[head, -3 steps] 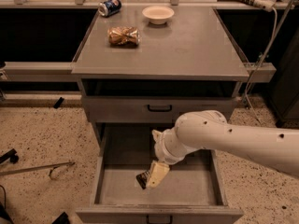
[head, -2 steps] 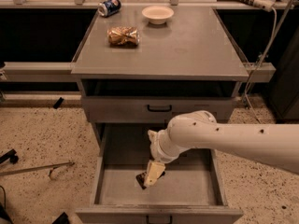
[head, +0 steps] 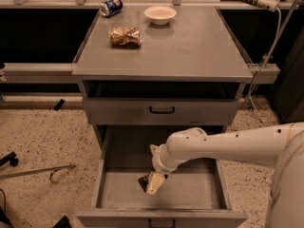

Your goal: Pick rxbar chocolate from middle drawer and place on counter

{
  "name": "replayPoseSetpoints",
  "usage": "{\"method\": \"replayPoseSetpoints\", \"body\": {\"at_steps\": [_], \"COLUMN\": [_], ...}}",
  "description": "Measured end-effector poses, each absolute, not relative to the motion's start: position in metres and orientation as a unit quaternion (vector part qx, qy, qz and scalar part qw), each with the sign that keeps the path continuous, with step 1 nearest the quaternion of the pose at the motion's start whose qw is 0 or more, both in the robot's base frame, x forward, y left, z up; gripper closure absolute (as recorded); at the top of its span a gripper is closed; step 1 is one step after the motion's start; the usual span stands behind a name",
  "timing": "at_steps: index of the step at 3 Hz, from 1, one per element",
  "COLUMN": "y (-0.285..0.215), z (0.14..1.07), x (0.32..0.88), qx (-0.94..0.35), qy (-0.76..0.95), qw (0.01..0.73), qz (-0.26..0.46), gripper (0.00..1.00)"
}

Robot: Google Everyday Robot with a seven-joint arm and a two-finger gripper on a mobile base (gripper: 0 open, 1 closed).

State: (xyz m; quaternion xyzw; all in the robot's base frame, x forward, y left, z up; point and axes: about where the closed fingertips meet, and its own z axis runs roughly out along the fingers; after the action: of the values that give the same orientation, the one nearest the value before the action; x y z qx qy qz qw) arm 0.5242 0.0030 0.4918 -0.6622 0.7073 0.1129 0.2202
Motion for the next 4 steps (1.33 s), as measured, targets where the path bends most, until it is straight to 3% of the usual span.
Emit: {"method": "replayPoseSetpoints", "body": {"at_steps": [4], "y": [-0.011], "z": [0.412], "x": [0.58], "qx": [-0.594], "qy": [0.755], "qw": [0.25], "qz": [0.12], "gripper": [0.0]}}
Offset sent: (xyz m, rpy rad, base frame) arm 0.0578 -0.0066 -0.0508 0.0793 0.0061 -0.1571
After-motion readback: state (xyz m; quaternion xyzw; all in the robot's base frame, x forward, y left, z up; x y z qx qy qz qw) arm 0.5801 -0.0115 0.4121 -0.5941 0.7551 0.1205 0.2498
